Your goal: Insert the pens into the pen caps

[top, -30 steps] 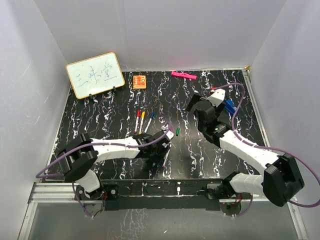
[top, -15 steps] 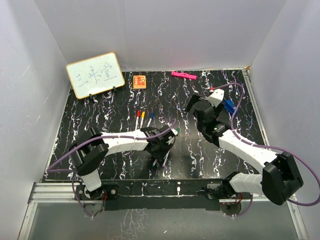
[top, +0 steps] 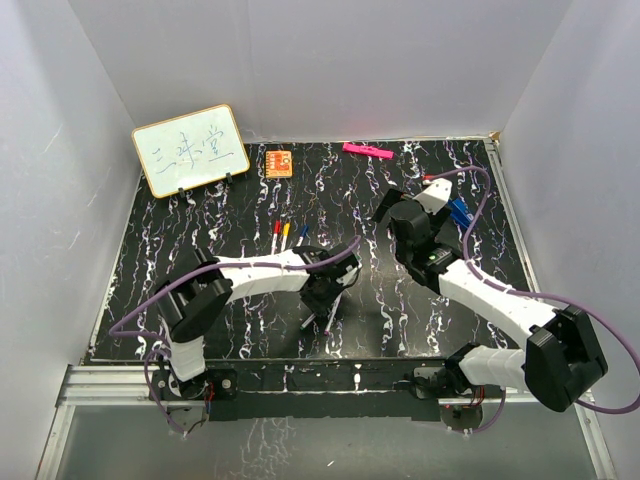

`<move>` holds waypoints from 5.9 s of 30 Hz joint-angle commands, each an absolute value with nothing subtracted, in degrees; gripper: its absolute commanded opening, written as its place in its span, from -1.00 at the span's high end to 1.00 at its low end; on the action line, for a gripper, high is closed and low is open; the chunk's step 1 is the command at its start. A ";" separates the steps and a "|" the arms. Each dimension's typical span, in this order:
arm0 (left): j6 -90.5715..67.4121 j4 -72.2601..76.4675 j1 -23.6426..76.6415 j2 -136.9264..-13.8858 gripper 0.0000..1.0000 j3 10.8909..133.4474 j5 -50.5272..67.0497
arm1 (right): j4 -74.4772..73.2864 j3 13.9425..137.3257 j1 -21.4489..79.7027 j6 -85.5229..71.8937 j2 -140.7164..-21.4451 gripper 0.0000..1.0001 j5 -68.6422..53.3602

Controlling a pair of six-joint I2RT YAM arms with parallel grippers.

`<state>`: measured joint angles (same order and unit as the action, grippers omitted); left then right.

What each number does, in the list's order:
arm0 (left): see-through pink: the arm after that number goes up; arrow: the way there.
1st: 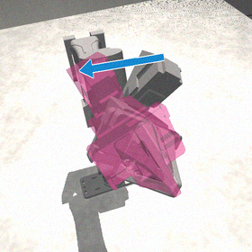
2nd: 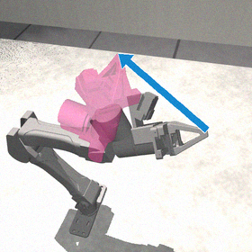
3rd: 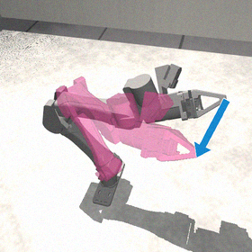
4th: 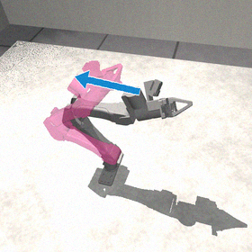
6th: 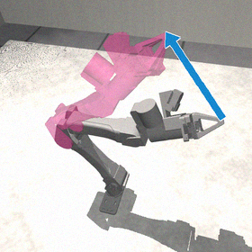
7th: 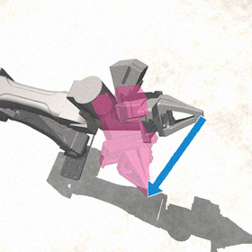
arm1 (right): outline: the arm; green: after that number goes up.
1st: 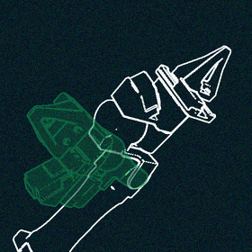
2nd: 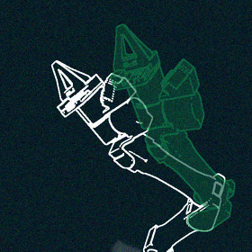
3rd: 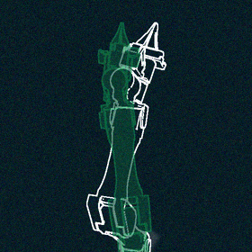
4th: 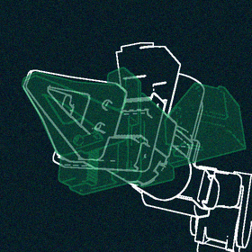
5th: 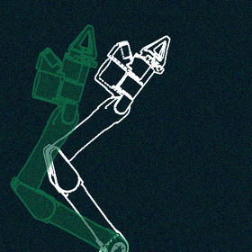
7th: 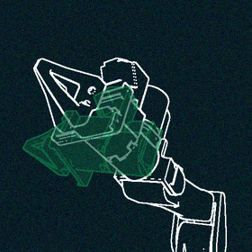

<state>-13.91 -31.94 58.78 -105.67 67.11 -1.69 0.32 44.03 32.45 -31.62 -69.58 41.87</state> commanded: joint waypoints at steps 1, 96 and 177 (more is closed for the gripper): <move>-14.76 -33.89 59.22 -112.80 0.74 62.95 2.57 | 1.85 43.60 31.94 -32.49 -67.01 -0.96 43.43; -22.59 -9.48 48.25 -68.65 1.00 41.89 -5.66 | -9.55 52.97 43.38 -40.17 -99.14 0.32 28.71; -31.11 22.79 48.25 -72.17 1.00 41.27 8.38 | 49.60 28.96 38.23 -33.58 -64.65 1.00 6.63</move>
<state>-30.81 21.02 48.49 -73.76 42.13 9.28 45.71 29.15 38.17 -33.95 -66.32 6.07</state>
